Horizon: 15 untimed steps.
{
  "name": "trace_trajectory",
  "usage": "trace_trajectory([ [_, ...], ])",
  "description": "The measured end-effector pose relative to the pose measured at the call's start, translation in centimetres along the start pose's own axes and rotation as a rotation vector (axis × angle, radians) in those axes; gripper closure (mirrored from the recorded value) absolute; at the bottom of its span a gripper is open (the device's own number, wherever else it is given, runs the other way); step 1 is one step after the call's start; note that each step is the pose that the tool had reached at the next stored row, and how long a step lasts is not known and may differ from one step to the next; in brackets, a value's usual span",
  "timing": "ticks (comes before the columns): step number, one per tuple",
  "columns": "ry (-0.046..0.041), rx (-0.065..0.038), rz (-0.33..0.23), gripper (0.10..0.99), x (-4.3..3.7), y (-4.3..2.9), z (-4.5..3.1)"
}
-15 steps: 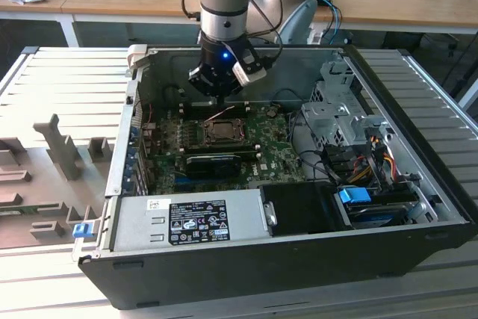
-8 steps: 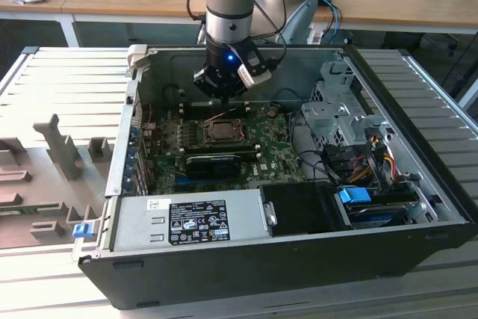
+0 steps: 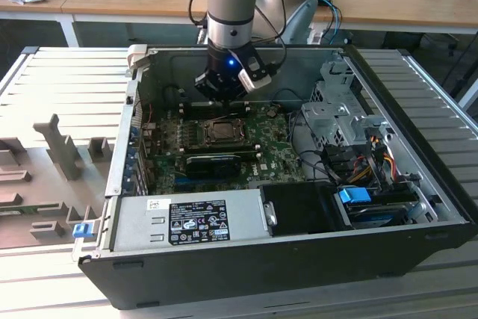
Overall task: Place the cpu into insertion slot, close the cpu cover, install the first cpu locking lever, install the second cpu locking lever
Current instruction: 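Install the first cpu locking lever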
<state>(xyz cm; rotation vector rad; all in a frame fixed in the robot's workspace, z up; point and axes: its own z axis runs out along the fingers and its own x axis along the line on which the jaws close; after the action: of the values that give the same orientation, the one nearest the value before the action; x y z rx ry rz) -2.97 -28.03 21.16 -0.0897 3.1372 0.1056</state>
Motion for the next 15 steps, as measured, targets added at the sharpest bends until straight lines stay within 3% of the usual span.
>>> trace_trajectory([
  [5,-0.0001,0.000,0.000,0.980,-0.17,-0.18,0.05],
  [15,-0.0008,-0.011,0.000,0.980,0.03,-0.40,-0.33],
])
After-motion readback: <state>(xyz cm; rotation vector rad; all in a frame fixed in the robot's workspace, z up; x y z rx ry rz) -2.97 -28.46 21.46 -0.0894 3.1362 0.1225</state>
